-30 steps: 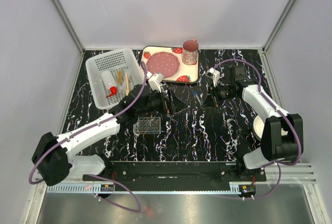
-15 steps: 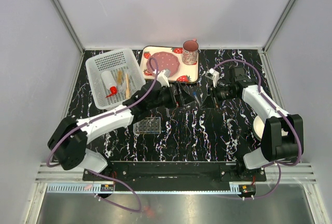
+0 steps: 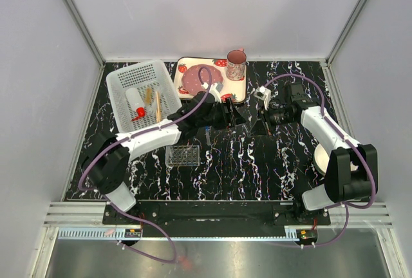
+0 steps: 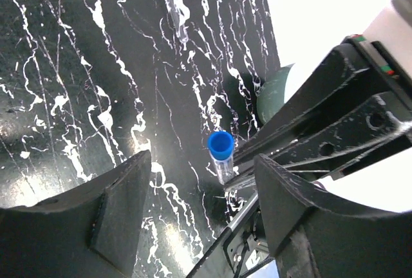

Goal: Organize the chemistry lab equipment

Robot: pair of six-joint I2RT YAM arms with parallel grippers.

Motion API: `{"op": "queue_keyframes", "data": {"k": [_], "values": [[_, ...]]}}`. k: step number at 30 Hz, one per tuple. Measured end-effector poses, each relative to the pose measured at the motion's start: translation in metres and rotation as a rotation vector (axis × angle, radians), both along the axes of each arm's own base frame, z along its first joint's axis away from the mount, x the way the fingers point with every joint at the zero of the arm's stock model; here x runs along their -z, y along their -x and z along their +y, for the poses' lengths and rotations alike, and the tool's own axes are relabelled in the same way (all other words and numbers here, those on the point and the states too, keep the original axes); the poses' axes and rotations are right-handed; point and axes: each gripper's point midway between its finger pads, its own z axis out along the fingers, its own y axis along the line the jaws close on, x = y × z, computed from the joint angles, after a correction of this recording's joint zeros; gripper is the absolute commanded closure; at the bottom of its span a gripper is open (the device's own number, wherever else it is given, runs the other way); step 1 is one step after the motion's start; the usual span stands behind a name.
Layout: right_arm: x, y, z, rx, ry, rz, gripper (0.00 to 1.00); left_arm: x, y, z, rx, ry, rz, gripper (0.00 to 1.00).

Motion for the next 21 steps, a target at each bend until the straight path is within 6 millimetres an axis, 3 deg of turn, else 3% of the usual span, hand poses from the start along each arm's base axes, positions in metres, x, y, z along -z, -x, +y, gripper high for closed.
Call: {"op": "queue_keyframes", "data": {"k": [4,13,21], "values": [[0.0,0.003,0.002,-0.017,0.0,-0.007,0.94,0.007,0.001,-0.001,0.007,-0.025,0.022,0.43],[0.002,0.009,0.004,-0.046,-0.003,-0.01,0.93,0.002,0.006,-0.006,0.053,-0.015,0.028,0.61],[0.004,0.011,0.004,-0.061,-0.002,-0.019,0.92,0.001,0.012,-0.008,0.085,-0.005,0.036,0.69]]}}
